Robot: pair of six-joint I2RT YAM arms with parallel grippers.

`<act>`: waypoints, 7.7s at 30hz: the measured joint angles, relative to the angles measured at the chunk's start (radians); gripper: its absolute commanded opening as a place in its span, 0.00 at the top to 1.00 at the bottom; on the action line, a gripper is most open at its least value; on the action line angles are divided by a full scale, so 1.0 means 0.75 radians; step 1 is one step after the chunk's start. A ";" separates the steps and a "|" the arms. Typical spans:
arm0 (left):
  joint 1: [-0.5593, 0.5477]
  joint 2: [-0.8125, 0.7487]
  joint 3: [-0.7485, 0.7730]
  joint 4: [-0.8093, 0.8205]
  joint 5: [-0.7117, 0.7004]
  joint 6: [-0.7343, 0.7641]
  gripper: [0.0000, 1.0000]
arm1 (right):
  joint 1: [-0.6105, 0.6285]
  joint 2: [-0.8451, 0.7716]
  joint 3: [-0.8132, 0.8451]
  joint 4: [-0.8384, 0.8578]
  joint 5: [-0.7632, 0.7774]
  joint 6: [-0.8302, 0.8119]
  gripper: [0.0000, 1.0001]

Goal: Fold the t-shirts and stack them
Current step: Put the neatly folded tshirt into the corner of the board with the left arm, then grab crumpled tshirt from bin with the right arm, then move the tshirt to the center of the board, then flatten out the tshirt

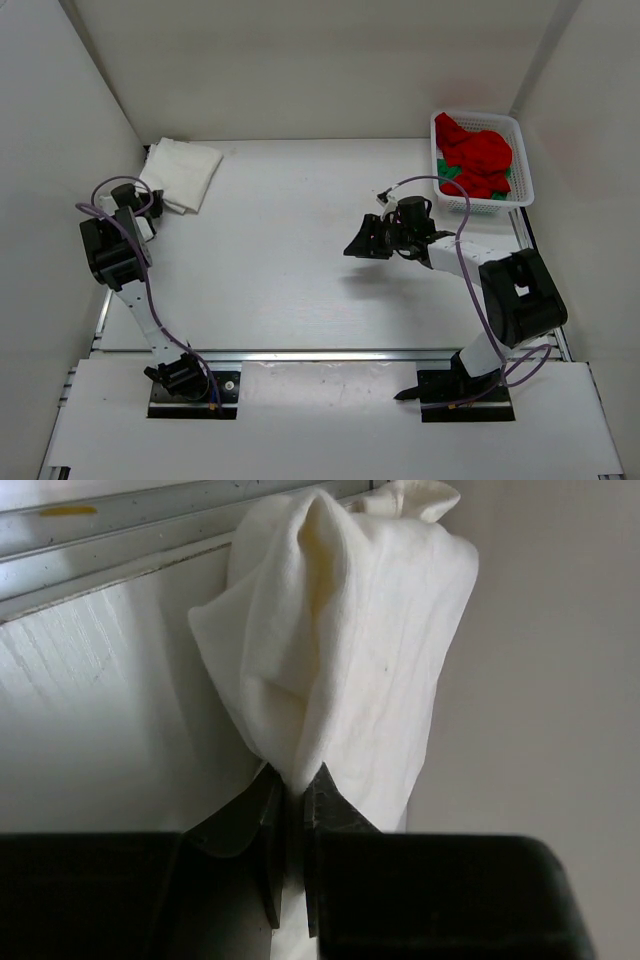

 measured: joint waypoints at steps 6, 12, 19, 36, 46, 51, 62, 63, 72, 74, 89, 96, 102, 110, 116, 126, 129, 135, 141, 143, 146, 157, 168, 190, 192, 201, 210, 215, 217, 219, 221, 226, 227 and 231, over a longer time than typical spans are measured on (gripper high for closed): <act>-0.007 0.009 -0.031 0.067 -0.016 -0.034 0.27 | -0.014 0.005 0.000 -0.012 -0.007 -0.002 0.46; -0.008 -0.159 -0.164 0.047 -0.010 0.001 0.02 | -0.004 0.005 0.001 -0.007 0.003 -0.002 0.41; -0.051 -0.474 -0.385 -0.046 -0.008 0.084 0.01 | 0.026 0.005 0.115 -0.042 0.069 -0.013 0.99; -1.392 -0.974 -0.744 0.043 0.074 0.493 0.78 | -0.750 0.253 0.843 -0.331 0.529 -0.042 0.84; -1.486 -0.974 -0.978 0.066 0.167 0.508 0.72 | -0.879 0.850 1.643 -0.768 0.713 -0.150 0.50; -1.470 -0.975 -0.980 0.106 0.174 0.506 0.72 | -0.874 0.914 1.703 -0.875 0.729 -0.186 0.59; -1.444 -0.979 -0.995 0.133 0.174 0.494 0.72 | -0.818 0.911 1.776 -0.935 0.718 -0.222 1.00; -1.438 -0.979 -0.997 0.136 0.177 0.488 0.72 | -0.809 0.895 1.776 -0.940 0.713 -0.225 1.00; -1.339 -1.012 -1.033 0.146 0.202 0.426 0.68 | -0.562 0.338 1.756 -0.873 0.578 -0.277 1.00; -1.301 -1.030 -1.056 0.155 0.209 0.400 0.68 | -0.480 0.179 1.774 -0.821 0.471 -0.269 1.00; -0.834 -1.422 -1.265 0.139 0.220 0.266 0.62 | -0.430 -0.301 1.252 0.063 -0.309 0.098 1.00; -0.807 -1.439 -1.274 0.106 0.206 0.269 0.61 | -0.446 0.203 0.671 0.421 -0.436 0.324 0.88; -0.887 -1.408 -1.241 0.017 0.148 0.362 0.57 | -0.415 0.758 1.026 -0.079 -0.335 0.202 0.56; -1.456 -1.114 -0.774 -0.189 -0.022 0.680 0.41 | -0.228 0.261 0.905 -0.351 0.151 -0.083 1.00; -1.714 -0.742 -0.388 -0.362 -0.084 0.912 0.29 | -0.320 -0.333 0.127 -0.082 0.312 0.027 1.00; -1.925 -0.362 0.035 -0.641 -0.218 1.251 0.28 | -0.393 -0.688 -0.584 -0.102 0.424 0.152 0.56; -1.936 -0.276 0.112 -0.700 -0.266 1.301 0.33 | -0.395 -0.752 -0.616 -0.104 0.468 0.146 0.53; -1.944 -0.170 0.195 -0.791 -0.322 1.354 0.65 | -0.387 -0.756 -0.621 -0.149 0.622 0.110 0.51; -1.911 -0.181 0.181 -0.781 -0.308 1.331 0.85 | -0.389 -0.685 -0.621 -0.180 0.679 0.068 0.54; -1.896 -0.209 0.142 -0.763 -0.290 1.310 0.88 | -0.385 -0.636 -0.613 -0.156 0.665 0.063 0.68; -1.858 -0.266 0.081 -0.740 -0.231 1.259 0.92 | -0.377 -0.563 -0.601 -0.117 0.619 0.060 0.98; -1.559 -0.672 -0.241 -0.514 0.120 0.975 1.00 | -0.245 -0.582 -0.248 -0.200 0.565 0.092 1.00; -0.862 -1.319 -0.443 -0.426 0.492 0.739 1.00 | -0.106 -0.740 0.537 -0.458 0.647 -0.089 1.00; -0.583 -1.273 -0.116 -0.614 0.727 0.687 0.99 | -0.281 -0.721 0.529 -0.474 0.403 -0.083 1.00; -0.583 -1.106 -0.013 -0.626 0.708 0.693 0.94 | -0.281 -0.625 0.467 -0.420 0.370 -0.056 1.00; -0.588 0.099 1.275 -0.974 0.547 0.772 0.98 | -0.294 -0.251 0.344 -0.289 0.298 0.031 1.00; -0.585 -0.077 0.782 -1.076 0.498 0.783 1.00 | -0.231 -0.298 0.338 -0.287 0.333 0.008 1.00; -0.613 -0.678 0.486 -1.029 0.456 0.813 1.00 | -0.190 -0.551 0.309 -0.303 0.372 -0.023 1.00; -0.617 -0.916 0.426 -0.983 0.462 0.821 1.00 | -0.189 -0.648 0.292 -0.312 0.380 -0.032 1.00; -0.607 -1.117 0.408 -0.973 0.475 0.829 1.00 | -0.189 -0.725 0.289 -0.322 0.382 -0.041 0.99; -0.585 -1.250 0.420 -0.971 0.485 0.840 0.98 | -0.192 -0.771 0.289 -0.328 0.382 -0.042 1.00; -0.519 -1.293 0.461 -1.009 0.548 0.861 0.98 | -0.223 -0.743 0.289 -0.323 0.351 -0.039 1.00; -0.510 -1.275 0.433 -1.003 0.554 0.862 0.98 | -0.223 -0.715 0.289 -0.320 0.348 -0.039 1.00; -0.504 -1.155 0.240 -0.997 0.563 0.860 0.98 | -0.231 -0.576 0.288 -0.299 0.336 -0.034 1.00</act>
